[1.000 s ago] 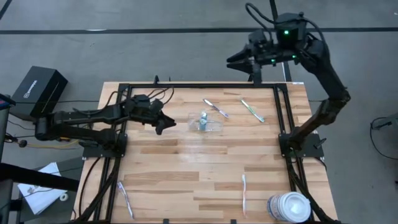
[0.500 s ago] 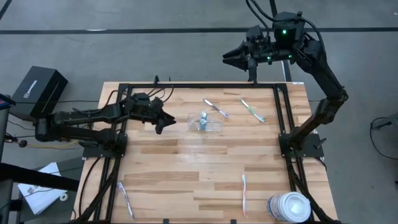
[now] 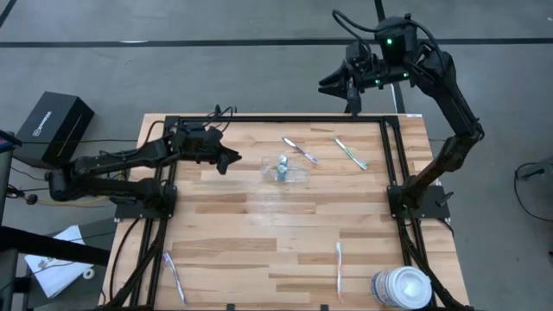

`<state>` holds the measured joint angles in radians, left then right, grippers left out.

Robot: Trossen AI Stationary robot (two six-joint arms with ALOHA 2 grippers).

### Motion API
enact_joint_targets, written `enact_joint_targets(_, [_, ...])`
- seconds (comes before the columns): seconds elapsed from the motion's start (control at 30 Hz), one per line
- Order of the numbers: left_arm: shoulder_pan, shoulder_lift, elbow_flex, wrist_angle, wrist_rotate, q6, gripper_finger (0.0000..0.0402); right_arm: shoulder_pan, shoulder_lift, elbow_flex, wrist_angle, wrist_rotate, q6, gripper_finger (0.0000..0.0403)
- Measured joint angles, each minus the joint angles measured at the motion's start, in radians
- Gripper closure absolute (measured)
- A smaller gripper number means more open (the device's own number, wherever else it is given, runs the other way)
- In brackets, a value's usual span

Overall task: Pick & Place toothbrushing station
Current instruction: Put the orange toothbrush into the transparent organizer

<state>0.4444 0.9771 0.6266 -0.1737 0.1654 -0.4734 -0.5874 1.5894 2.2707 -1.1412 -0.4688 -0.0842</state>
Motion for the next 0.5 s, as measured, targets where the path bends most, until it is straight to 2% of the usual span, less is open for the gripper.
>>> enact_joint_targets(0.1, [0.022, 0.000, 0.000, -0.059, 0.009, 0.027, 0.0265, -0.024, 0.001, 0.000, -0.023, -0.034, -0.046, 0.0300])
enact_joint_targets(0.23, [0.017, 0.000, 0.000, -0.219, 0.028, 0.009, 0.0265, -0.051, 0.003, 0.000, -0.047, -0.088, -0.086, 0.0300])
enact_joint_targets(0.5, [-0.066, 0.000, 0.000, -0.304, 0.038, -0.344, 0.0265, -0.094, 0.003, 0.000, -0.089, -0.135, -0.155, 0.0300])
